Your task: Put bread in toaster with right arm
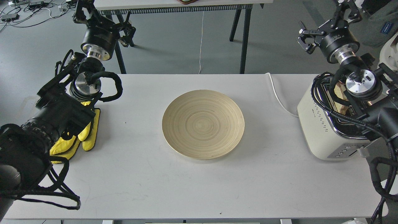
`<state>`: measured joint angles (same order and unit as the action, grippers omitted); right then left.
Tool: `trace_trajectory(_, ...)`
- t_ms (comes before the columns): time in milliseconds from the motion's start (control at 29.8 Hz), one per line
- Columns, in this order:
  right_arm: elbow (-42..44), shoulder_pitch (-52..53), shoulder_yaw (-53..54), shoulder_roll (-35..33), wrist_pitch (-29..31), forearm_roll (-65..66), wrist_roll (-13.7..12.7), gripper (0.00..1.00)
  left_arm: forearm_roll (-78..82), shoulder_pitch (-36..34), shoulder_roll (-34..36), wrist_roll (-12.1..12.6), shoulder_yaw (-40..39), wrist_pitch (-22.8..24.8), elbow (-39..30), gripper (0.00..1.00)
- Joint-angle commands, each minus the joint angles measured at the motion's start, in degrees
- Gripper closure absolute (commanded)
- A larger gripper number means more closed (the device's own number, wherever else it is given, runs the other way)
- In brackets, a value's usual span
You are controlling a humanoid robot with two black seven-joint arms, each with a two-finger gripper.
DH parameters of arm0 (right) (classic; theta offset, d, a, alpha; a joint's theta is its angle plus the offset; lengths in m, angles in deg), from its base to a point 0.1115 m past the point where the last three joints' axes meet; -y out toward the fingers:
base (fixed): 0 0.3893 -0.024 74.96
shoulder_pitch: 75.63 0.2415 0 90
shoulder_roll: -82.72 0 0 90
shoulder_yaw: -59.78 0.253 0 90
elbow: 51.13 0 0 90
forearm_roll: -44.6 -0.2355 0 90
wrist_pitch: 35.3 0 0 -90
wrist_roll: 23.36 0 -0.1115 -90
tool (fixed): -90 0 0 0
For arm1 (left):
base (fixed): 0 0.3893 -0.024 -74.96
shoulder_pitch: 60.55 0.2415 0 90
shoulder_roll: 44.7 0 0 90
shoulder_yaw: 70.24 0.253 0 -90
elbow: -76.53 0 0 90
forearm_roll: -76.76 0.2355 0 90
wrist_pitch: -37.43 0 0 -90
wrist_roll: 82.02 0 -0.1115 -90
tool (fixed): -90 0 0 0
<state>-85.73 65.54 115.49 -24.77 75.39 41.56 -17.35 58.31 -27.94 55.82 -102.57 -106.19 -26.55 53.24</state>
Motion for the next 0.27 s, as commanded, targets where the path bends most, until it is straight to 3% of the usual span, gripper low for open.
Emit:
trace_trajectory(0,2.9,0.4,1.1,1.8,4.2,0.0,-0.2,0.00,0.0,0.1,-0.1,0.0,-0.1,0.1,0.0,0.00)
trace_trajectory(235,2.4,0.5,1.6,2.4,4.7,0.0,-0.1,0.00,0.0,0.1,-0.1,-0.5,-0.1,-0.1,0.1,0.00)
